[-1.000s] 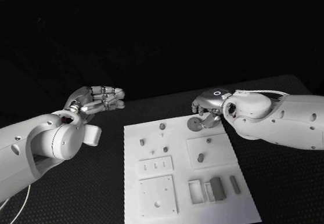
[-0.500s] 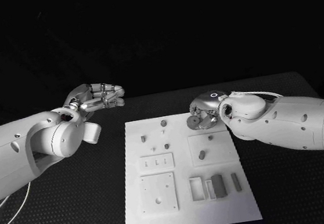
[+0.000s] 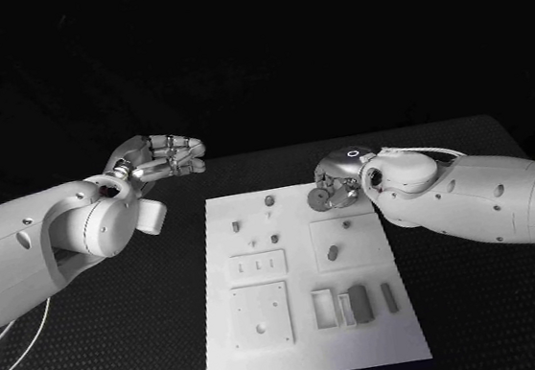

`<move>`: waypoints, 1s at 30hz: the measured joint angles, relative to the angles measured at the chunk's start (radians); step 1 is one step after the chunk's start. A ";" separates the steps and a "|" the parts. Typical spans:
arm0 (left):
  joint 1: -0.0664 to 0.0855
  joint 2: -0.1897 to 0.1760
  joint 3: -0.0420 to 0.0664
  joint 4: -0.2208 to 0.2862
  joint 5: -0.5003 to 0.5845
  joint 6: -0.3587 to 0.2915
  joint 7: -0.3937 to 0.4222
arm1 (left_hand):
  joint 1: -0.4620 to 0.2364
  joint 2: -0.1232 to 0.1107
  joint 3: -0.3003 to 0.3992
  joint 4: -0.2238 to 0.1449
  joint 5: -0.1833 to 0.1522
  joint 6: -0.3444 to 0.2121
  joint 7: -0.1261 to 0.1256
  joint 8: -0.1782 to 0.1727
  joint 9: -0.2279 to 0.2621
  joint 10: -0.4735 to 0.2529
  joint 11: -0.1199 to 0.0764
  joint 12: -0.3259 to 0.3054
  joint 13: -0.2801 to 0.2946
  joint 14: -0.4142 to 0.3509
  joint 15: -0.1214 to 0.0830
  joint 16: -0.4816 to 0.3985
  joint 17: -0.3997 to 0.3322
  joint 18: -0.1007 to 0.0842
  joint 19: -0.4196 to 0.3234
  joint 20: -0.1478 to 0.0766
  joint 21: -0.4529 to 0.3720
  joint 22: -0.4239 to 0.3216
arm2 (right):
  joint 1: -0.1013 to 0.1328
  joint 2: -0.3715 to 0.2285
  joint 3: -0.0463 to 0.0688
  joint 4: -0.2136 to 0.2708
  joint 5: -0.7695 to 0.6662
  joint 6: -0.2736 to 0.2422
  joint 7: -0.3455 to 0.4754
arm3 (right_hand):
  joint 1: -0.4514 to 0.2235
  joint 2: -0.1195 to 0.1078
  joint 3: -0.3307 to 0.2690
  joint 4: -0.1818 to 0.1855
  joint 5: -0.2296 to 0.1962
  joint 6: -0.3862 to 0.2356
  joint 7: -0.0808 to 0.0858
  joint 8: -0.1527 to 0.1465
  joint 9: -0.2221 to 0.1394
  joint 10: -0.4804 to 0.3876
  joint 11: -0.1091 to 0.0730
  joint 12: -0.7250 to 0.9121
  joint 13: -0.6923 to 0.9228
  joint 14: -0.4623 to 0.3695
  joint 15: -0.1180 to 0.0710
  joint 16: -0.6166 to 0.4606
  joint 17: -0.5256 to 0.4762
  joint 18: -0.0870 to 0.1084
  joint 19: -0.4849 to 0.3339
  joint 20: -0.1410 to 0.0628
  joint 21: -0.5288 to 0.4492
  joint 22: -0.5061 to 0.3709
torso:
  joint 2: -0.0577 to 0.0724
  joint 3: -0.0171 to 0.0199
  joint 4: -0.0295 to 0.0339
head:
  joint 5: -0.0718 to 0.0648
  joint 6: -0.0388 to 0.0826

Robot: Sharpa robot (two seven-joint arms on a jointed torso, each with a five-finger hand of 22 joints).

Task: Assemble the parts on the task board

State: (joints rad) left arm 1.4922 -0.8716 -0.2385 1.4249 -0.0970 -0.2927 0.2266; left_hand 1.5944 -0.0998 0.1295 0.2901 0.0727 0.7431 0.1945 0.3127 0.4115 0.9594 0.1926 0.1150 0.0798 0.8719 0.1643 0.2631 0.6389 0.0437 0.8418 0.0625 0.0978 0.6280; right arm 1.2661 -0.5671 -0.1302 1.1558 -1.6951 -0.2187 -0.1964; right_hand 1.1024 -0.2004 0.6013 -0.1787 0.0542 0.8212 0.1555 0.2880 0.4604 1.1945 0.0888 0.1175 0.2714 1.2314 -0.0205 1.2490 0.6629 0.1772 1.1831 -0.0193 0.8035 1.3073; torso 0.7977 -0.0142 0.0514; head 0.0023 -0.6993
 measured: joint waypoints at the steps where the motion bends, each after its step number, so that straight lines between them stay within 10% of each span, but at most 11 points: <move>1: 0.000 0.000 0.000 0.000 0.000 0.000 0.000 | 0.000 0.000 0.000 0.000 0.000 0.000 0.000 0.000 0.000 0.000 0.000 0.000 0.000 0.000 0.000 0.000 0.000 0.000 0.000 0.000 0.000 0.000 | 0.000 0.001 0.000 0.000 0.000 0.000 0.000 | 0.000 0.006 -0.002 -0.006 0.000 0.000 0.000 0.000 0.000 0.006 -0.006 0.007 0.009 0.001 -0.003 0.000 0.000 0.000 0.000 0.000 0.002 0.000 | 0.000 0.0000 0.0002 | 0.000 -0.001; 30: 0.000 -0.001 0.000 0.012 -0.002 0.002 -0.001 | 0.000 0.000 0.000 0.000 0.000 0.000 0.000 0.000 -0.001 0.000 0.000 0.000 0.000 0.000 0.000 0.000 0.001 0.000 0.000 0.000 0.000 -0.001 | 0.001 0.027 0.000 -0.026 -0.002 0.028 0.003 | -0.023 0.008 -0.004 -0.023 0.000 -0.004 -0.004 0.006 -0.015 0.020 -0.039 0.083 0.297 0.007 -0.035 0.005 -0.009 0.001 0.009 -0.005 0.012 0.001 | 0.000 0.0003 0.0005 | 0.003 -0.011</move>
State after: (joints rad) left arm 1.4924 -0.8729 -0.2385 1.4367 -0.0985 -0.2909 0.2256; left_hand 1.5944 -0.0998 0.1295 0.2901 0.0727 0.7431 0.1945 0.3128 0.4107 0.9594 0.1926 0.1150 0.0796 0.8719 0.1643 0.2631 0.6396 0.0437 0.8418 0.0625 0.0978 0.6272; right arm 1.2668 -0.5403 -0.1302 1.1297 -1.6968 -0.1906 -0.1936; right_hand 1.0791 -0.1920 0.5977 -0.2015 0.0542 0.8176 0.1512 0.2940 0.4457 1.2149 0.0499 0.2006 0.5684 1.2389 -0.0552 1.2545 0.6535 0.1778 1.1919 -0.0247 0.8150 1.3079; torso 0.7973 -0.0139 0.0519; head 0.0058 -0.7106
